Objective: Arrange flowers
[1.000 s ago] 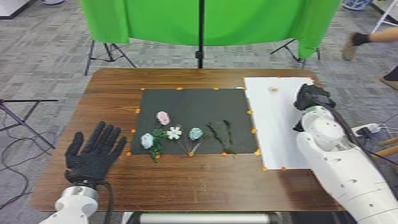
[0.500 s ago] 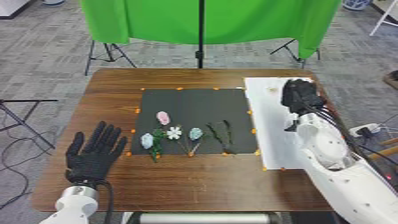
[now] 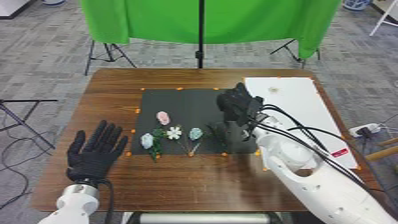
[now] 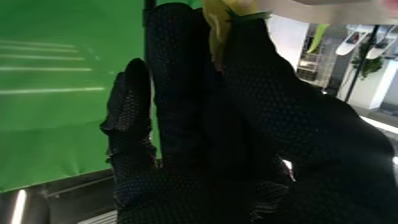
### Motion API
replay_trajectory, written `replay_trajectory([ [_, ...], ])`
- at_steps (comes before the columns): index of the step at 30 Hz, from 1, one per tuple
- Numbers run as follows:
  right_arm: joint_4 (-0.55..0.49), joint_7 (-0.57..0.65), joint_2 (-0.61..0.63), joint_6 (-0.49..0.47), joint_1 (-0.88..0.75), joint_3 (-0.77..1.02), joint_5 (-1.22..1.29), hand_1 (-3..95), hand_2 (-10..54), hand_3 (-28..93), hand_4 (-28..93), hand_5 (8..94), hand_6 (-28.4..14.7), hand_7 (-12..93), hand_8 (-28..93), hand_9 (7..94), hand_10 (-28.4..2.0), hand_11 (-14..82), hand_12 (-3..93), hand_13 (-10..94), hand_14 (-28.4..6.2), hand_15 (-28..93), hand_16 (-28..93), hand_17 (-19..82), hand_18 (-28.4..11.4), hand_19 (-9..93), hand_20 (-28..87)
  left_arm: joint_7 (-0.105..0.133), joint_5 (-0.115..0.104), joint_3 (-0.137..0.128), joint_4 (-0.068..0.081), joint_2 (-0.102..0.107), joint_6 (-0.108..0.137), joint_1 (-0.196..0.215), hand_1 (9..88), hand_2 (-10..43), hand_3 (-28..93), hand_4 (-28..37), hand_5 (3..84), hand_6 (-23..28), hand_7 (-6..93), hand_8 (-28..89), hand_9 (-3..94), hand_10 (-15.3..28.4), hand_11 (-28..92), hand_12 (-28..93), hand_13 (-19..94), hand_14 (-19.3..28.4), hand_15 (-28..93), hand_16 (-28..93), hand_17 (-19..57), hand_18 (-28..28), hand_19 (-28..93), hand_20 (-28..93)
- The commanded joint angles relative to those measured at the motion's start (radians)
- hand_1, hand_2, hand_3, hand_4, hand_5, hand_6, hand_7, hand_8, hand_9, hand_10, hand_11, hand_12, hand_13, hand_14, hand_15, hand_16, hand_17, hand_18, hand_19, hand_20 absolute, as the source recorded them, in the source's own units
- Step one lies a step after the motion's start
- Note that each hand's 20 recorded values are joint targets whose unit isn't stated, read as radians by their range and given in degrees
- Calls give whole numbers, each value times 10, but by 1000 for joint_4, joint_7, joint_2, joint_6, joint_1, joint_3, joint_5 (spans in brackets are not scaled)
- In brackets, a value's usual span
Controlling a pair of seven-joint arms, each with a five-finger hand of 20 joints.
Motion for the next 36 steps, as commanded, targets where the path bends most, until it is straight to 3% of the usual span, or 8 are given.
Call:
replay_trajectory([
  [1, 23, 29, -40, -75, -15, 21, -16, 604, -95, 735, -283, 769, 21, 392, -58, 870, -93, 93, 383, 718, -52, 362, 386, 299, -203, 810, 366, -9, 11, 6, 10, 4, -5, 2, 242, 184, 748, -283, 463, 106, 103, -89, 381, 163, 209, 90, 274, 164, 375, -83, -92, 139, 373, 117],
  [4, 22, 45, -57, -116, -28, 28, -7, 601, -95, 734, -283, 768, 23, 387, -65, 868, -92, 88, 377, 715, -52, 361, 386, 299, -202, 810, 367, -1, 27, 6, 12, 6, 8, 5, 242, 184, 749, -283, 464, 105, 104, -89, 381, 162, 210, 91, 274, 164, 375, -82, -92, 139, 374, 117],
  [5, 19, 47, -61, -125, -37, 30, -8, 601, -95, 730, -283, 769, 24, 375, -69, 866, -91, 82, 372, 712, -53, 362, 387, 298, -202, 809, 368, -17, 39, 1, 14, -6, 2, 5, 243, 184, 748, -283, 465, 103, 105, -89, 381, 162, 209, 91, 273, 163, 376, -82, -92, 139, 374, 117],
  [10, 7, 47, -79, -129, -61, 33, -11, 599, -95, 724, -283, 767, 32, 337, -74, 862, -90, 67, 356, 703, -55, 360, 387, 295, -200, 808, 371, -14, 32, -2, 16, -4, 9, 5, 243, 184, 748, -283, 463, 104, 103, -90, 380, 162, 210, 91, 273, 163, 376, -81, -93, 139, 375, 117],
  [14, 1, 64, -91, -128, -73, 33, -6, 597, -95, 719, -283, 770, 35, 295, -59, 856, -87, 58, 342, 699, -55, 357, 388, 295, -200, 807, 372, -24, 23, -5, 15, -6, 17, 4, 243, 183, 748, -283, 464, 103, 103, -89, 381, 162, 211, 91, 273, 163, 377, -81, -93, 139, 375, 117],
  [18, -9, 79, -95, -150, -91, 51, 6, 589, -95, 715, -283, 752, 39, 244, -59, 828, -81, 46, 300, 690, -55, 359, 383, 292, -201, 808, 377, -28, 32, -8, 19, -3, 24, -2, 245, 183, 749, -283, 464, 103, 104, -89, 381, 162, 211, 91, 273, 163, 377, -82, -93, 138, 376, 117],
  [25, -55, 113, -78, -164, -128, 81, 57, 558, -95, 735, -283, 717, 48, 190, -136, 742, -82, 140, 164, 664, -60, 365, 371, 285, -207, 814, 395, -36, 26, -15, 17, 4, 23, 3, 254, 180, 749, -283, 470, 102, 108, -92, 384, 161, 214, 91, 275, 163, 381, -82, -92, 138, 377, 117],
  [36, -107, 130, -71, -186, -146, 107, 77, 454, -95, 859, -283, 656, 19, 185, -150, 643, -115, 134, 151, 591, -95, 494, 219, 263, -218, 819, 419, -40, 18, -10, 21, 5, 30, -7, 254, 180, 750, -283, 470, 105, 108, -91, 392, 163, 219, 92, 278, 164, 385, -85, -91, 138, 376, 117],
])
